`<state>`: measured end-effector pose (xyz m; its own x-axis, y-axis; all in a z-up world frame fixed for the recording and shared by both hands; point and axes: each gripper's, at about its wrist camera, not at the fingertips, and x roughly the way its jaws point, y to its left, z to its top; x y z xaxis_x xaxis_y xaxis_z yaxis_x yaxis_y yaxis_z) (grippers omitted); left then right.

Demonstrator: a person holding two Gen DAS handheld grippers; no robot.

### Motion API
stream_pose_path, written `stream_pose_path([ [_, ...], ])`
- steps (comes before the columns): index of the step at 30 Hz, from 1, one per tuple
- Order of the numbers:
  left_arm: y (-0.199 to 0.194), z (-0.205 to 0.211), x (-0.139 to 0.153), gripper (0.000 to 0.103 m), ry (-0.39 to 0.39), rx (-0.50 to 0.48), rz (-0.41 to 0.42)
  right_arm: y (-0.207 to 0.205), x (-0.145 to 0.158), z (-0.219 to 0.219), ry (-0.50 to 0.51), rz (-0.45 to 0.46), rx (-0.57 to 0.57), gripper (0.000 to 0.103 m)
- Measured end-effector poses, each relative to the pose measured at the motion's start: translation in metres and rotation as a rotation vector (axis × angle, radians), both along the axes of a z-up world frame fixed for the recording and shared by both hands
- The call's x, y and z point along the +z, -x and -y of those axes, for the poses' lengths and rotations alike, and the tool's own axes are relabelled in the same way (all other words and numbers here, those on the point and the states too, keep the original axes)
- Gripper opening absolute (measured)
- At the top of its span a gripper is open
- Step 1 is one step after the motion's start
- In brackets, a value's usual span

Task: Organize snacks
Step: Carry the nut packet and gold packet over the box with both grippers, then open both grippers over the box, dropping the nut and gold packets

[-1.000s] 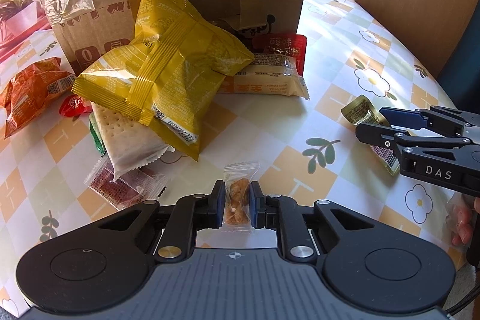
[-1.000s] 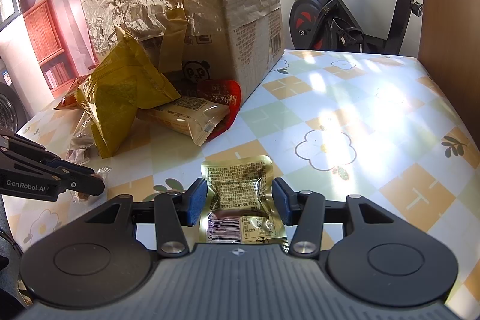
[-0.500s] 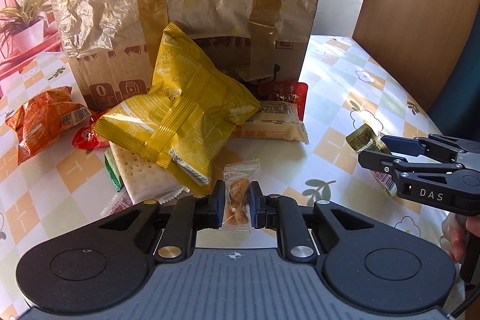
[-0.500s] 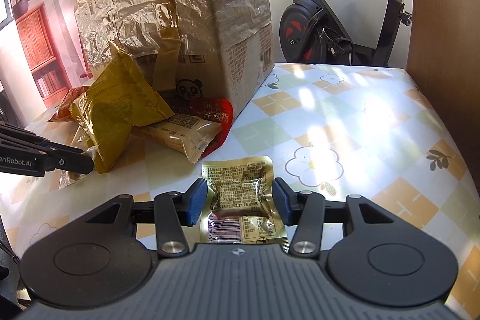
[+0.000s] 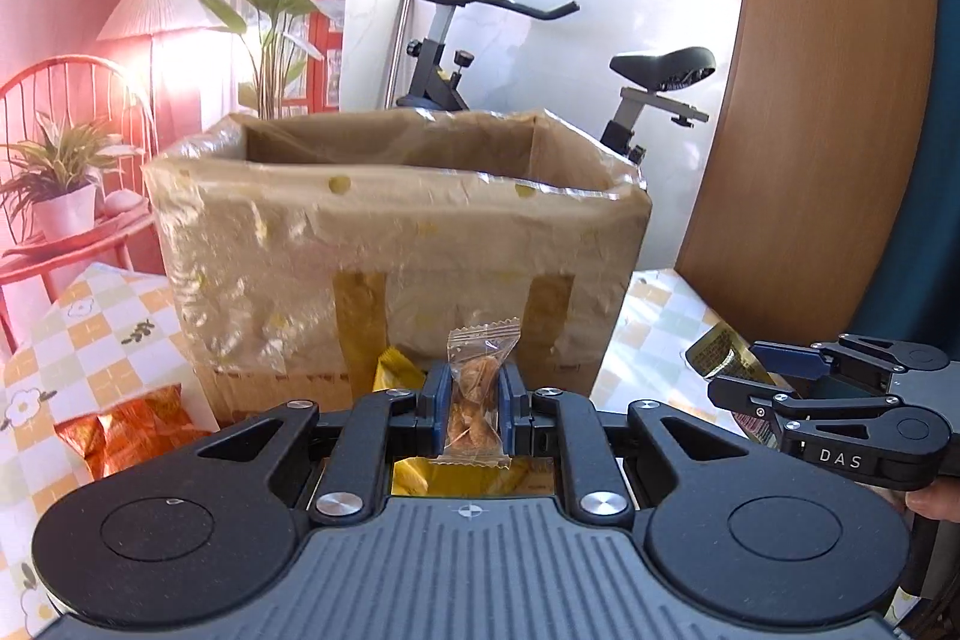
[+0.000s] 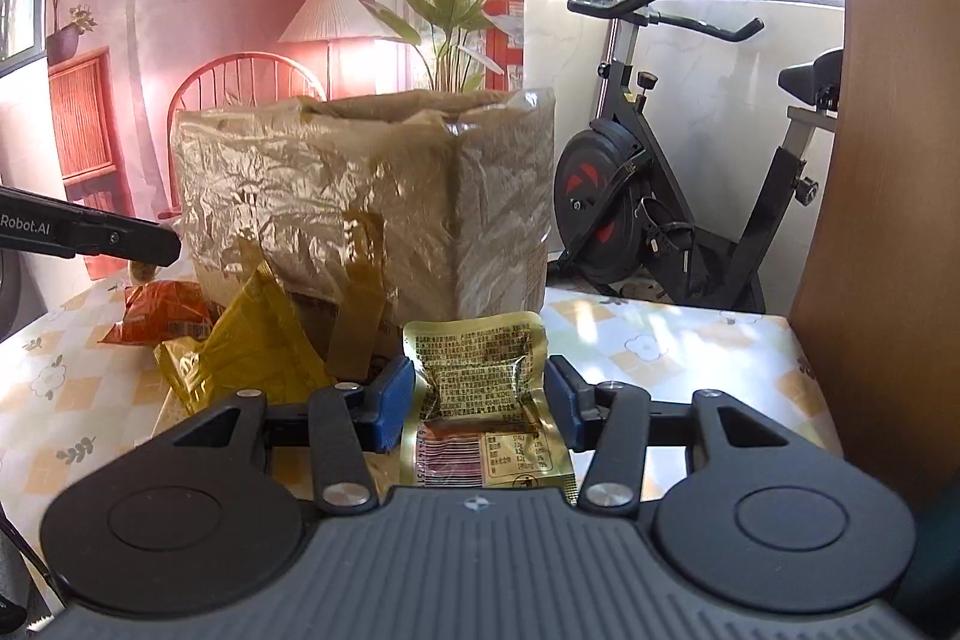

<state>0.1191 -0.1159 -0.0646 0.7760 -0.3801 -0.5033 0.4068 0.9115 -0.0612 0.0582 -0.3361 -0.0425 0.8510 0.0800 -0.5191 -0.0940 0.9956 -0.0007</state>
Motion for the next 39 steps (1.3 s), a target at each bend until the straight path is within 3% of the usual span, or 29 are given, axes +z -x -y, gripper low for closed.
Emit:
stream_pose_path([
  [6, -0.036, -0.023, 0.056, 0.018, 0.042, 0.039, 0.11, -0.043, 0.062, -0.012, 0.02, 0.13, 0.043, 0.05],
  [11, -0.082, -0.031, 0.086, 0.018, 0.064, 0.055, 0.153, -0.101, 0.092, -0.031, 0.026, 0.162, 0.081, 0.05],
  [19, -0.154, -0.027, 0.077, 0.018, 0.024, 0.08, 0.072, -0.189, 0.08, -0.051, -0.014, 0.077, 0.038, 0.05],
  [27, -0.193, -0.032, 0.055, 0.019, -0.018, 0.109, 0.01, -0.218, 0.058, -0.057, 0.02, -0.018, -0.006, 0.056],
  [28, -0.195, -0.033, 0.053, 0.022, -0.019, 0.105, 0.001, -0.218, 0.056, -0.057, 0.023, -0.026, -0.011, 0.056],
  [30, -0.197, -0.034, 0.051, 0.055, -0.018, 0.109, -0.009, -0.216, 0.056, -0.056, 0.022, -0.024, -0.016, 0.061],
  [32, -0.193, -0.039, 0.053, 0.066, -0.011, 0.123, 0.003, -0.211, 0.058, -0.056, 0.024, -0.004, -0.014, 0.071],
  [39, -0.173, -0.047, 0.066, 0.068, -0.023, 0.129, 0.033, -0.179, 0.07, -0.06, 0.01, 0.045, 0.03, 0.082],
])
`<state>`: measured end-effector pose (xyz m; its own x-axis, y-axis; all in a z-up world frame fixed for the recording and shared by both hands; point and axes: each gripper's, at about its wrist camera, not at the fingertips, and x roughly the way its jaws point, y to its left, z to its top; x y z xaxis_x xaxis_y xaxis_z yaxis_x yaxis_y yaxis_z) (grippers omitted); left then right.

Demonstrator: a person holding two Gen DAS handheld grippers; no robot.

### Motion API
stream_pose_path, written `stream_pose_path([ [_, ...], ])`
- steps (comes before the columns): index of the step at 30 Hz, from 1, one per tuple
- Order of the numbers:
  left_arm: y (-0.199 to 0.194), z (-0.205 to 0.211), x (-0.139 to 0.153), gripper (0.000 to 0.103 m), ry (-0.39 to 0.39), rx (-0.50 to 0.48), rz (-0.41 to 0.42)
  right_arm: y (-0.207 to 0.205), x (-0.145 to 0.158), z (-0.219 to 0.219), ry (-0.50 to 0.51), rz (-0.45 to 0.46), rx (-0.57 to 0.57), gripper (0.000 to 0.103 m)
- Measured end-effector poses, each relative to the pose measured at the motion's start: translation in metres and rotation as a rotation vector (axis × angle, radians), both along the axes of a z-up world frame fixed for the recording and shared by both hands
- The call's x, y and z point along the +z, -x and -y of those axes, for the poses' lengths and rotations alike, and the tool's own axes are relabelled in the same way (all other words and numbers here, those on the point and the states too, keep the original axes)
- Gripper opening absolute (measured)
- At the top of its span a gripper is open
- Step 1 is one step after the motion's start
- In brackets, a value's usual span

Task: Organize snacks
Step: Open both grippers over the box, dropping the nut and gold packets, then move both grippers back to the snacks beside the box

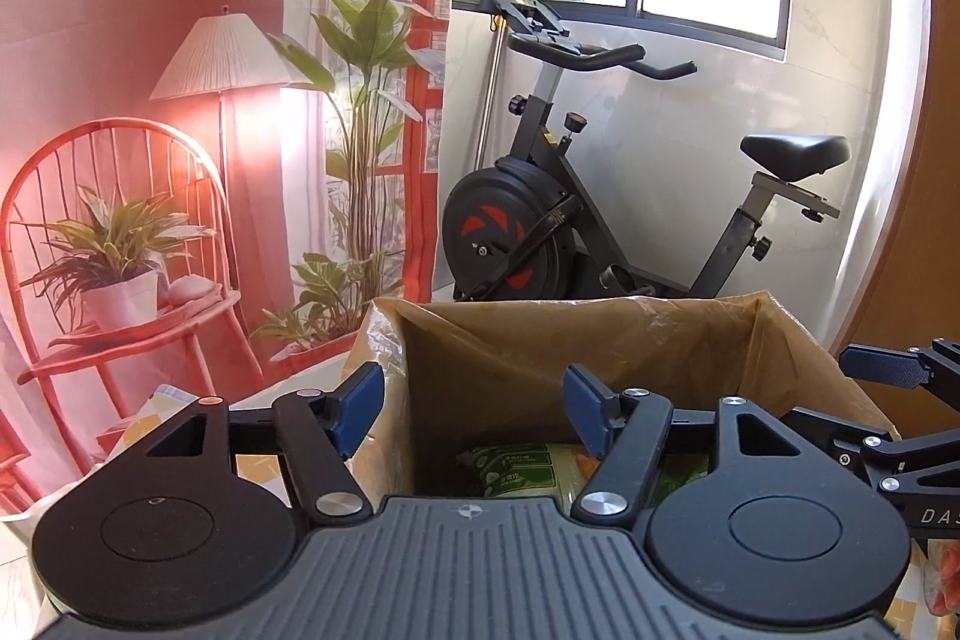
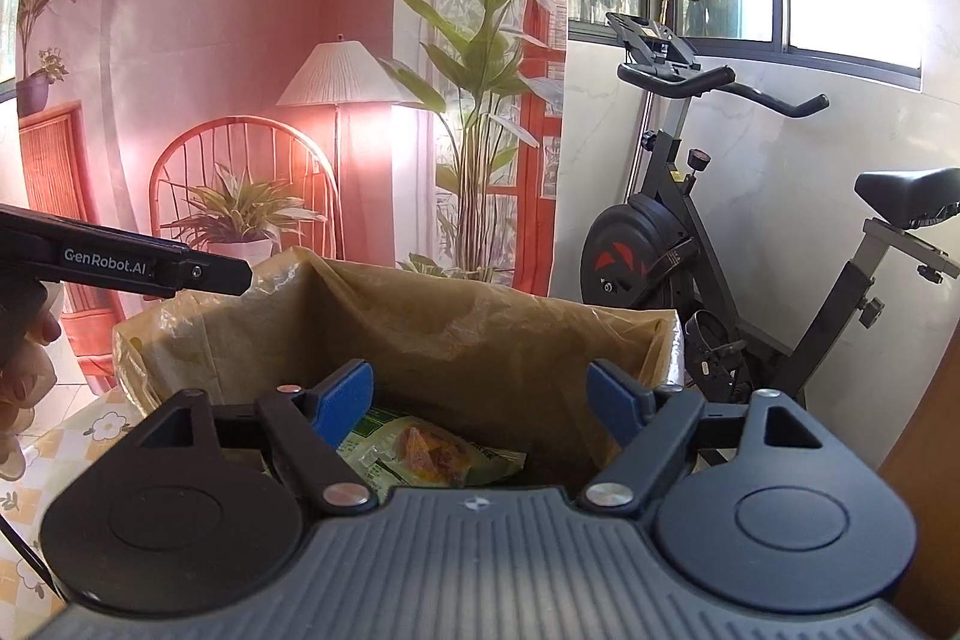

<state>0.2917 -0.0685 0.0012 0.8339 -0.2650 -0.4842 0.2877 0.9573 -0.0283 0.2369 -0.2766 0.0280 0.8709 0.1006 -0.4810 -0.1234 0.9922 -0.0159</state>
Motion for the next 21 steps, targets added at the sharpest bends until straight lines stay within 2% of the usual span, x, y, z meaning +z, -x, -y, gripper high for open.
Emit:
stream_pose_path([
  [4, 0.019, -0.016, 0.007, 0.069, 0.004, 0.021, 0.022, 0.024, 0.004, 0.002, -0.011, 0.025, 0.026, 0.082],
  [8, 0.043, -0.046, 0.003, 0.069, 0.086, 0.066, -0.022, 0.051, 0.004, 0.007, -0.029, 0.043, 0.026, 0.082],
  [13, 0.072, -0.075, -0.005, 0.069, 0.072, 0.12, -0.006, 0.079, -0.004, 0.014, -0.05, 0.042, 0.017, 0.084],
  [21, 0.106, -0.116, -0.023, 0.069, 0.099, 0.219, -0.032, 0.117, -0.026, 0.021, -0.108, 0.032, -0.017, 0.087],
])
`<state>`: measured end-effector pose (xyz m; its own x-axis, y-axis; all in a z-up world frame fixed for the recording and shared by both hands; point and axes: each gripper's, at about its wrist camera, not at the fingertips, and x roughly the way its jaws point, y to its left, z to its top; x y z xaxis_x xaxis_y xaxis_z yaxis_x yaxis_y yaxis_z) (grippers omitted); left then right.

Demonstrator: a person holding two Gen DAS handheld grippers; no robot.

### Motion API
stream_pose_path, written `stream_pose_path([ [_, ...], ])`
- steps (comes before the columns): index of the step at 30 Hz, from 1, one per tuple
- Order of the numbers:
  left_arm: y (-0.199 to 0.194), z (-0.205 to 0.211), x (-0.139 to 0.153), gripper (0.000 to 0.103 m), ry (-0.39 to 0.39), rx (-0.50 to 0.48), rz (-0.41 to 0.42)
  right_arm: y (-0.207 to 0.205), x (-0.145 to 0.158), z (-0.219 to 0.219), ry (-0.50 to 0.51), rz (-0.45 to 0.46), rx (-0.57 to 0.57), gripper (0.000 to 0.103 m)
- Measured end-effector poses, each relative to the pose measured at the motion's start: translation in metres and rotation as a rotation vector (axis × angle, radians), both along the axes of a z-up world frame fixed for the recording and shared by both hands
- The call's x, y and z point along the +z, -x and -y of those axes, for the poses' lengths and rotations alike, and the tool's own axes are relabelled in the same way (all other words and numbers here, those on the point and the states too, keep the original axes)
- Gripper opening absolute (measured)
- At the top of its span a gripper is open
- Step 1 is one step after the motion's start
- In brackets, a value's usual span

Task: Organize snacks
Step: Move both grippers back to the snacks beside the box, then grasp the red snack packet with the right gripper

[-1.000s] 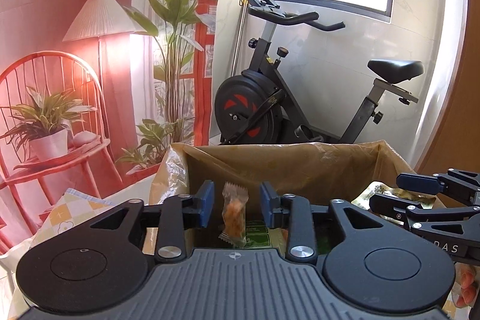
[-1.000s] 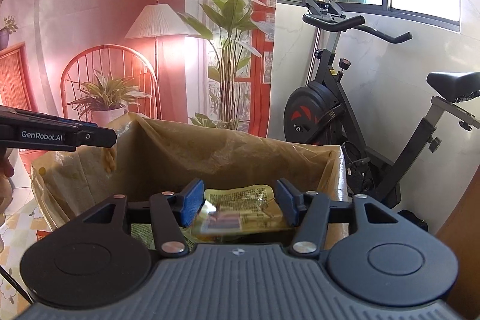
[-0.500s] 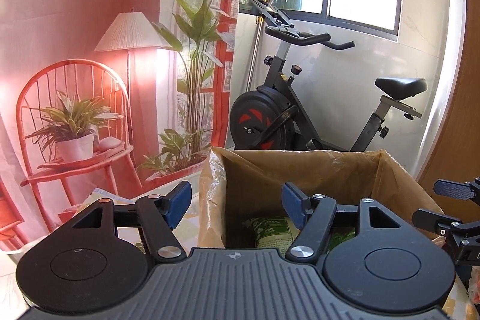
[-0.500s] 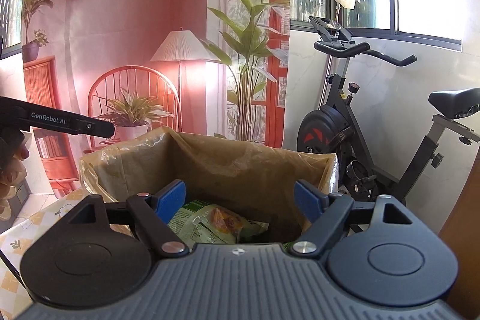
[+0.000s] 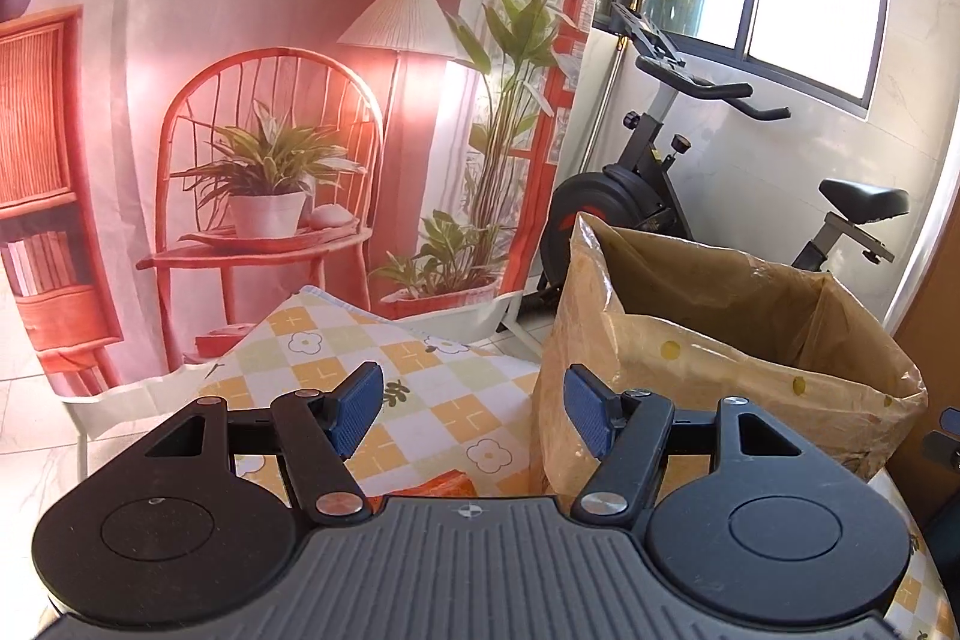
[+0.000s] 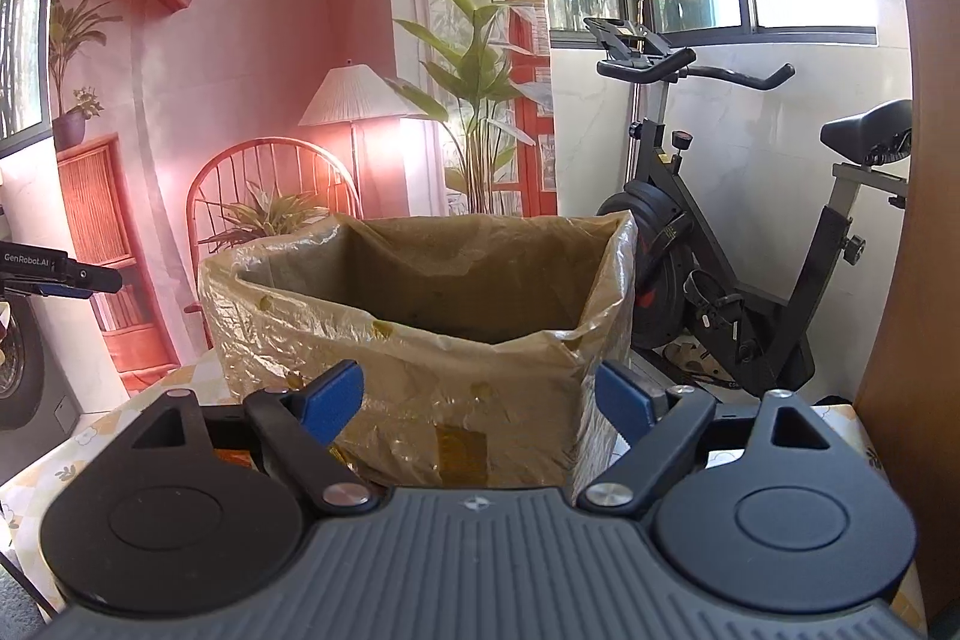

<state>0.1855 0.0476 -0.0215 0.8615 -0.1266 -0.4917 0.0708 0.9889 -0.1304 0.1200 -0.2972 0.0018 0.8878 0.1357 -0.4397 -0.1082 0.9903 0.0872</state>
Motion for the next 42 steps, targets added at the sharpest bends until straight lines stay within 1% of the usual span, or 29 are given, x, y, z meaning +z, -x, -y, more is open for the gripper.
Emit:
stream_pose_path([
  [5, 0.011, -0.012, -0.015, 0.069, -0.026, 0.041, -0.024, 0.014, -0.023, 0.0, -0.009, -0.037, -0.012, 0.087],
  [15, 0.022, -0.02, -0.048, 0.069, -0.037, 0.075, -0.092, 0.027, -0.067, 0.006, -0.009, -0.114, -0.06, 0.087],
  [18, 0.023, -0.019, -0.057, 0.069, -0.045, 0.077, -0.106, 0.028, -0.082, 0.009, 0.006, -0.143, -0.07, 0.085],
  [21, 0.022, -0.018, -0.065, 0.068, -0.049, 0.081, -0.119, 0.028, -0.097, 0.012, 0.015, -0.179, -0.078, 0.077],
  [22, 0.022, -0.018, -0.068, 0.068, -0.051, 0.083, -0.125, 0.027, -0.102, 0.013, 0.016, -0.194, -0.078, 0.071],
  [23, 0.021, -0.018, -0.07, 0.068, -0.053, 0.085, -0.131, 0.025, -0.106, 0.014, 0.017, -0.207, -0.076, 0.069],
  [25, 0.017, -0.019, -0.074, 0.068, -0.053, 0.092, -0.144, 0.021, -0.115, 0.015, 0.025, -0.23, -0.076, 0.06],
  [26, 0.016, -0.02, -0.076, 0.068, -0.052, 0.094, -0.149, 0.018, -0.118, 0.015, 0.034, -0.24, -0.076, 0.058],
  [31, 0.008, -0.018, -0.085, 0.068, -0.051, 0.094, -0.177, 0.0, -0.133, 0.018, 0.052, -0.269, -0.094, 0.057],
  [35, 0.004, -0.016, -0.089, 0.068, -0.06, 0.09, -0.189, -0.019, -0.144, 0.025, 0.039, -0.299, -0.106, 0.057],
  [42, -0.003, -0.017, -0.094, 0.068, -0.066, 0.092, -0.208, -0.041, -0.161, 0.026, 0.002, -0.367, -0.061, 0.057],
])
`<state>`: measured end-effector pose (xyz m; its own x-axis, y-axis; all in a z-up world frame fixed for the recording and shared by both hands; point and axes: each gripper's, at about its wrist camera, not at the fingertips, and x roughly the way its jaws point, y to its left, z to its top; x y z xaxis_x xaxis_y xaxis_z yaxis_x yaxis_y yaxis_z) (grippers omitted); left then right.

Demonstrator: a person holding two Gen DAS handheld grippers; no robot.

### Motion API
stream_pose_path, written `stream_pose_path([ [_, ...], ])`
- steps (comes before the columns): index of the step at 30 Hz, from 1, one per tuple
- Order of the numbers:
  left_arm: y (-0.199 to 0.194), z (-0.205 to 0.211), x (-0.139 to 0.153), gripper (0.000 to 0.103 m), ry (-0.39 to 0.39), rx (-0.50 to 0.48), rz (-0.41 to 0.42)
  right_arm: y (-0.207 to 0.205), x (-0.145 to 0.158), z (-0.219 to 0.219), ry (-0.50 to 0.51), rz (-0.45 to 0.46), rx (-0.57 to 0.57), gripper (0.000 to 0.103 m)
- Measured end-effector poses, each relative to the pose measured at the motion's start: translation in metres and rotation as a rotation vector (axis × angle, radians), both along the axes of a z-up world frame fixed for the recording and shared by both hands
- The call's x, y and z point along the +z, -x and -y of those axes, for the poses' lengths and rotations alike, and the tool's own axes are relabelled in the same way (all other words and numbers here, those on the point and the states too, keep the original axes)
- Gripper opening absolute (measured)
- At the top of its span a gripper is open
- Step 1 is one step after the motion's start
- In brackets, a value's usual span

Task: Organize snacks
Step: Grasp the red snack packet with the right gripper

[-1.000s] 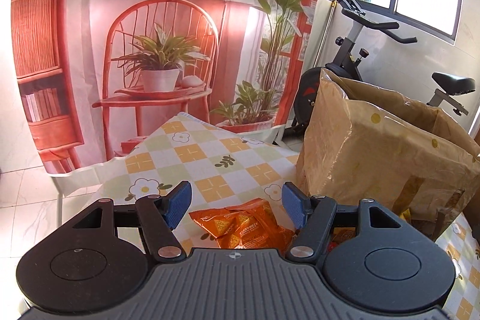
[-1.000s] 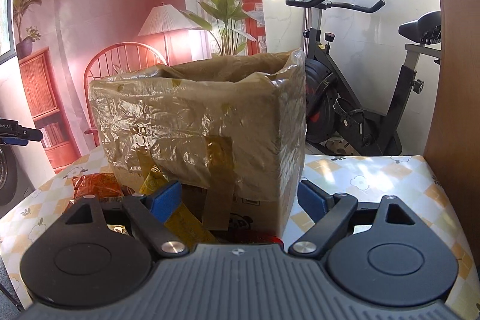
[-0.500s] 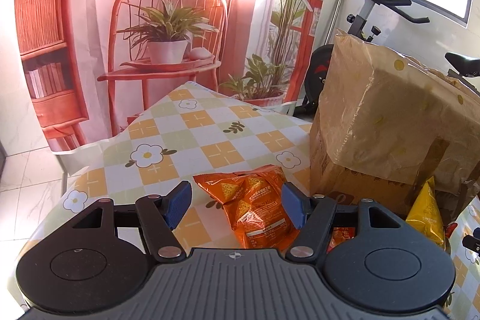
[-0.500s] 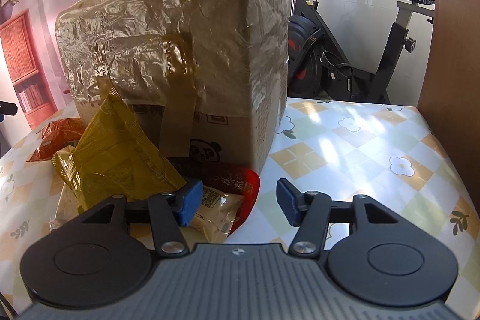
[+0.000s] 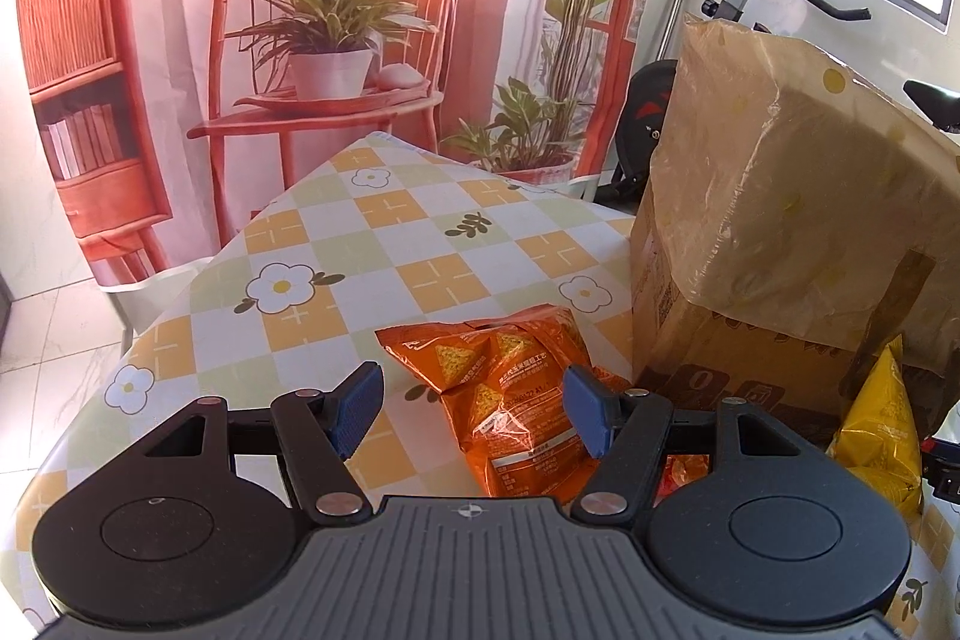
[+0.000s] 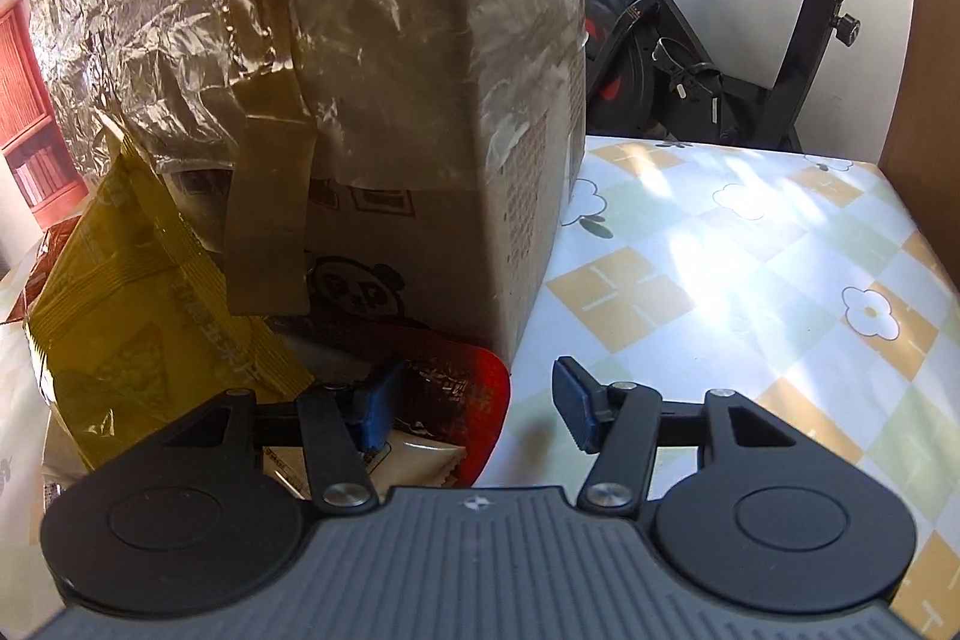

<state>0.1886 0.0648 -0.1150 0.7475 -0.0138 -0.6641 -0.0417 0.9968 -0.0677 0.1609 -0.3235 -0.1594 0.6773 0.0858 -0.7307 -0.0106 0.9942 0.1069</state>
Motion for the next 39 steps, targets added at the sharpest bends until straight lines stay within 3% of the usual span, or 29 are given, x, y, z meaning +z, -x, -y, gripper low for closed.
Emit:
stream_pose_path([
  [15, -0.004, 0.005, -0.009, 0.068, 0.003, -0.014, -0.035, 0.007, -0.008, -0.016, 0.016, -0.001, 0.045, 0.057],
  [17, -0.004, 0.005, -0.008, 0.068, 0.002, -0.014, -0.033, 0.006, -0.008, -0.022, 0.059, -0.003, 0.041, 0.052],
  [20, -0.005, 0.003, -0.008, 0.068, 0.008, -0.011, -0.028, 0.009, -0.007, -0.024, 0.077, -0.008, 0.029, 0.035],
  [25, -0.008, 0.003, -0.011, 0.068, 0.005, -0.012, -0.036, 0.021, 0.004, -0.028, 0.049, 0.003, 0.039, 0.014],
  [39, -0.01, 0.012, 0.001, 0.069, -0.003, -0.05, -0.015, 0.05, 0.045, -0.034, 0.02, 0.114, 0.014, 0.013],
])
